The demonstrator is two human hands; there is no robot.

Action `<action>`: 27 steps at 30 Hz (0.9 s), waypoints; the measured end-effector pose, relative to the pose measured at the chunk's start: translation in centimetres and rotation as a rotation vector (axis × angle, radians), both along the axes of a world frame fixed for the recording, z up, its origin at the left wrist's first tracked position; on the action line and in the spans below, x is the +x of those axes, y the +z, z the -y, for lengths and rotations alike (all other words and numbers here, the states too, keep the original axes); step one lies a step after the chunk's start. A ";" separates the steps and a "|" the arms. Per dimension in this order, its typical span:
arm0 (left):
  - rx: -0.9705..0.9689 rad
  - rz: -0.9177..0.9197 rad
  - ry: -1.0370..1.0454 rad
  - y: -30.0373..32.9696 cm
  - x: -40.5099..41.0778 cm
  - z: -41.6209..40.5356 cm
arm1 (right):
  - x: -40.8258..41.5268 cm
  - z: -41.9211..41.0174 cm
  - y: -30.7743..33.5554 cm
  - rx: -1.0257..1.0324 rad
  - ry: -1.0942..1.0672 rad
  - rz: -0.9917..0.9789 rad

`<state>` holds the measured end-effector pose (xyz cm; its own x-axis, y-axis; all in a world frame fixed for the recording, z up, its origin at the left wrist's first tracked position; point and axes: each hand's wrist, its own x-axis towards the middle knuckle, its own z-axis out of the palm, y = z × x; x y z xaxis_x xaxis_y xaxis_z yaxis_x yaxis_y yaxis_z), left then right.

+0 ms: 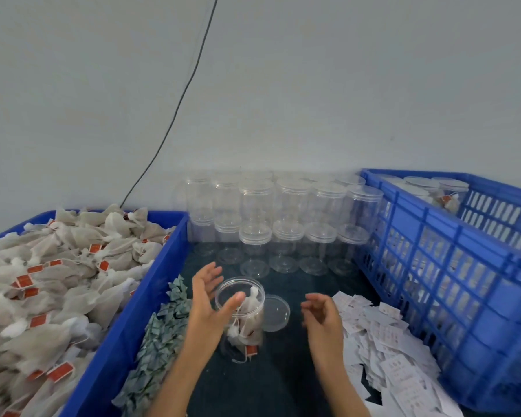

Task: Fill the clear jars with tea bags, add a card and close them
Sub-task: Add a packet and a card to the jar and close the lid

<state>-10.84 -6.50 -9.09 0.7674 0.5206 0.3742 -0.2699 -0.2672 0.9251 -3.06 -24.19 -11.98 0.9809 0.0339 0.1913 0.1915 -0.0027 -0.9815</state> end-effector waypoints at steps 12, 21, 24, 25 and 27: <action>-0.070 -0.071 0.004 -6.4 0.0 2.2 | 5.3 10.2 1.6 -1.388 0.468 0.103; 0.082 0.119 0.070 -6.1 -1.2 2.6 | 4.3 7.5 5.7 -1.236 0.258 0.358; 0.104 0.100 0.068 -6.2 -1.2 2.7 | 1.5 4.0 8.1 -0.799 0.047 0.601; 0.111 0.100 0.073 -6.2 -1.1 2.6 | 0.5 2.5 8.9 -0.708 0.028 0.684; 0.129 0.098 0.091 -6.2 -1.1 2.6 | -1.3 -0.3 9.7 -0.659 0.073 0.845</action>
